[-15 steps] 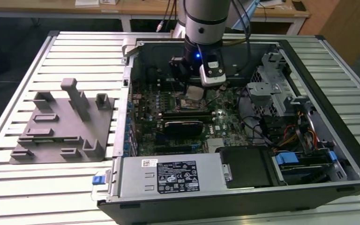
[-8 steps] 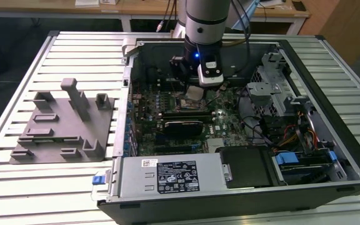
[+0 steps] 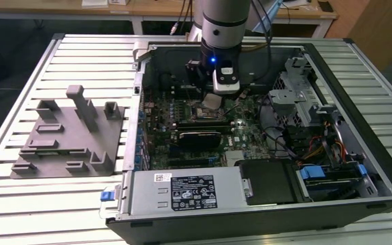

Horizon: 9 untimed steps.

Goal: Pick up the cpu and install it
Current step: 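Place the cpu into insertion slot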

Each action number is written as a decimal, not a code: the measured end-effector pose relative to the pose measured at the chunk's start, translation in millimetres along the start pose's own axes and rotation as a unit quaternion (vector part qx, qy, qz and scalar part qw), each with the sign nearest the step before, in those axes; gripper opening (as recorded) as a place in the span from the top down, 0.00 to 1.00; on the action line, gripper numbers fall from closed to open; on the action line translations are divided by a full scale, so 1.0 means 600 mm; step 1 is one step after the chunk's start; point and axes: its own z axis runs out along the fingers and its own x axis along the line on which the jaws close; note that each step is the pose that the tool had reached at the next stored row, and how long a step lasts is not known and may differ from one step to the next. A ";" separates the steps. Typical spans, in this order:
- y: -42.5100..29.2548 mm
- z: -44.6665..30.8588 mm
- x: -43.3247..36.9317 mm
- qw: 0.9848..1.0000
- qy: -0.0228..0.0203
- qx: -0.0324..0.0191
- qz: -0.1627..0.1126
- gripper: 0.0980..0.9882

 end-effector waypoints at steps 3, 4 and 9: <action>0.000 0.000 0.000 1.000 -0.001 0.000 0.015 0.50; 0.000 0.000 0.000 1.000 -0.001 0.000 0.021 0.50; 0.000 0.000 0.000 0.999 -0.002 0.000 0.050 0.50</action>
